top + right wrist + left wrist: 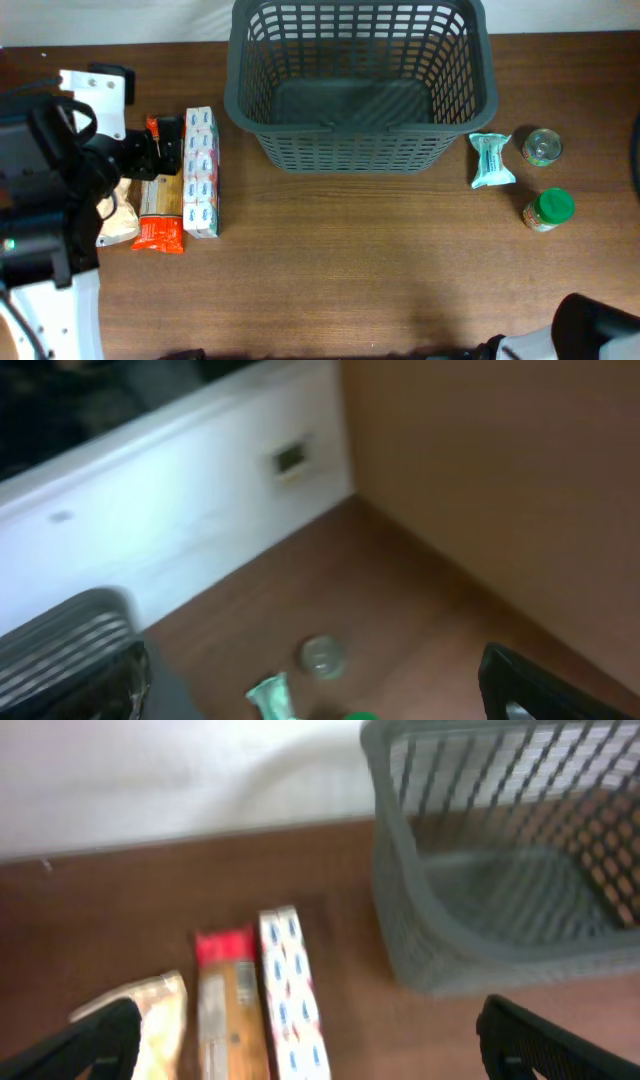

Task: Pack container
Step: 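Grasp the white tissue-pack strip with the left gripper and lift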

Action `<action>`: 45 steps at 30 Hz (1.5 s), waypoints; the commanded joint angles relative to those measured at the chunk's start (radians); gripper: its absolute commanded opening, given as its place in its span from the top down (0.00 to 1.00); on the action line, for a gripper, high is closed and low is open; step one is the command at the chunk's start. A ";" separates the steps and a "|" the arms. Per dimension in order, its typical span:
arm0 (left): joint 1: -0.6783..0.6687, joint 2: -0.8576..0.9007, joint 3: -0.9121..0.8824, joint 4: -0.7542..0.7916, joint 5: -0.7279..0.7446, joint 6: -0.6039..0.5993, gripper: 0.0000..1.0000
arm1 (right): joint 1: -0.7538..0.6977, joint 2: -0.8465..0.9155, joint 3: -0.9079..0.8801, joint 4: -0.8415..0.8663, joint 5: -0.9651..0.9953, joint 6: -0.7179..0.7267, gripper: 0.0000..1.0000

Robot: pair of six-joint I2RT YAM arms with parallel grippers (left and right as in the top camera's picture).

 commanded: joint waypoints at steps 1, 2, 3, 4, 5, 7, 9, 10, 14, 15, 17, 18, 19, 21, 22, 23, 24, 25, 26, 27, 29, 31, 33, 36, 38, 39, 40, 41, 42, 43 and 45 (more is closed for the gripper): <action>0.003 0.133 -0.015 -0.075 -0.041 -0.011 0.01 | -0.061 0.034 -0.032 -0.006 0.031 0.026 0.01; 0.003 0.191 -0.031 -0.089 -0.102 -0.011 0.01 | -0.066 0.037 -0.032 -0.006 0.030 0.026 0.01; 0.003 0.233 -0.040 -0.087 -0.131 -0.011 0.01 | -0.067 0.039 -0.032 -0.006 0.030 0.026 0.01; 0.003 0.280 -0.043 -0.084 -0.135 -0.005 0.01 | -0.066 0.040 -0.032 -0.006 0.030 0.026 0.01; 0.003 0.323 -0.043 -0.080 -0.127 0.003 0.01 | -0.066 0.041 -0.032 -0.006 0.030 0.026 0.01; -0.001 0.406 -0.043 -0.081 -0.124 0.003 0.01 | -0.066 0.042 -0.032 -0.006 0.030 0.026 0.01; -0.005 0.497 -0.043 -0.089 -0.124 0.003 0.01 | -0.066 0.042 -0.032 -0.006 0.030 0.026 0.01; -0.008 0.540 -0.043 -0.093 -0.125 0.003 0.01 | -0.066 0.042 -0.032 -0.006 0.030 0.027 0.01; -0.045 0.693 -0.044 -0.085 -0.127 0.057 0.00 | -0.066 0.042 -0.032 -0.006 0.030 0.026 0.01; -0.058 0.721 -0.044 -0.079 -0.137 0.060 0.00 | -0.066 0.042 -0.032 -0.006 0.030 0.026 0.01; -0.085 0.766 -0.044 -0.061 -0.169 0.057 0.00 | -0.066 0.042 -0.032 -0.006 0.030 0.026 0.01; -0.097 0.786 -0.043 -0.047 -0.192 0.040 0.00 | -0.066 0.042 -0.032 -0.006 0.030 0.026 0.01; -0.105 0.801 -0.043 -0.036 -0.211 0.030 0.00 | -0.066 0.042 -0.032 -0.006 0.030 0.026 0.01; -0.117 0.828 -0.044 -0.020 -0.253 0.000 0.00 | -0.066 0.042 -0.032 -0.006 0.030 0.026 0.01; -0.118 0.839 -0.044 -0.014 -0.268 -0.019 0.00 | -0.066 0.042 -0.032 -0.006 0.030 0.026 0.01; -0.119 0.851 -0.044 -0.011 -0.271 -0.032 0.00 | -0.066 0.042 -0.032 -0.006 0.030 0.026 0.01; -0.119 0.861 -0.044 -0.008 -0.271 -0.041 0.02 | -0.066 0.042 -0.032 -0.006 0.030 0.026 0.01; -0.119 0.875 -0.044 -0.003 -0.278 -0.058 0.05 | -0.066 0.042 -0.032 -0.006 0.030 0.026 0.01; -0.119 0.888 -0.044 0.002 -0.287 -0.076 0.08 | -0.066 0.042 -0.032 -0.006 0.030 0.026 0.01; -0.119 0.900 -0.044 0.003 -0.291 -0.092 0.11 | -0.066 0.042 -0.032 -0.006 0.030 0.026 0.01; -0.119 0.922 -0.044 0.003 -0.289 -0.106 0.36 | -0.066 0.042 -0.032 -0.006 0.030 0.026 0.01; -0.119 0.928 -0.043 -0.003 -0.289 -0.106 0.65 | -0.066 0.042 -0.032 -0.006 0.030 0.026 0.01; -0.118 0.922 -0.035 -0.018 -0.290 -0.106 0.89 | -0.066 0.042 -0.032 -0.006 0.030 0.026 0.01; -0.114 0.917 0.029 -0.066 -0.290 -0.106 0.98 | -0.066 0.042 -0.032 -0.006 0.031 0.026 0.02; -0.114 0.912 0.116 -0.127 -0.299 -0.106 0.98 | -0.066 0.042 -0.032 -0.006 0.030 0.026 0.01; -0.114 0.911 0.160 -0.156 -0.311 -0.106 0.98 | -0.066 0.042 -0.032 -0.006 0.030 0.026 0.01; -0.114 0.910 0.232 -0.201 -0.333 -0.106 0.98 | -0.066 0.042 -0.032 -0.006 0.030 0.026 0.01; -0.114 0.910 0.304 -0.241 -0.356 -0.106 0.98 | -0.066 0.042 -0.032 -0.006 0.030 0.026 0.01; -0.114 0.910 0.382 -0.281 -0.384 -0.106 0.98 | -0.066 0.042 -0.032 -0.006 0.030 0.026 0.01; -0.115 0.910 0.470 -0.319 -0.416 -0.106 0.98 | -0.066 0.042 -0.032 -0.006 0.030 0.026 0.01; -0.115 0.909 0.659 -0.378 -0.474 -0.105 0.98 | -0.066 0.042 -0.032 -0.006 0.030 0.026 0.01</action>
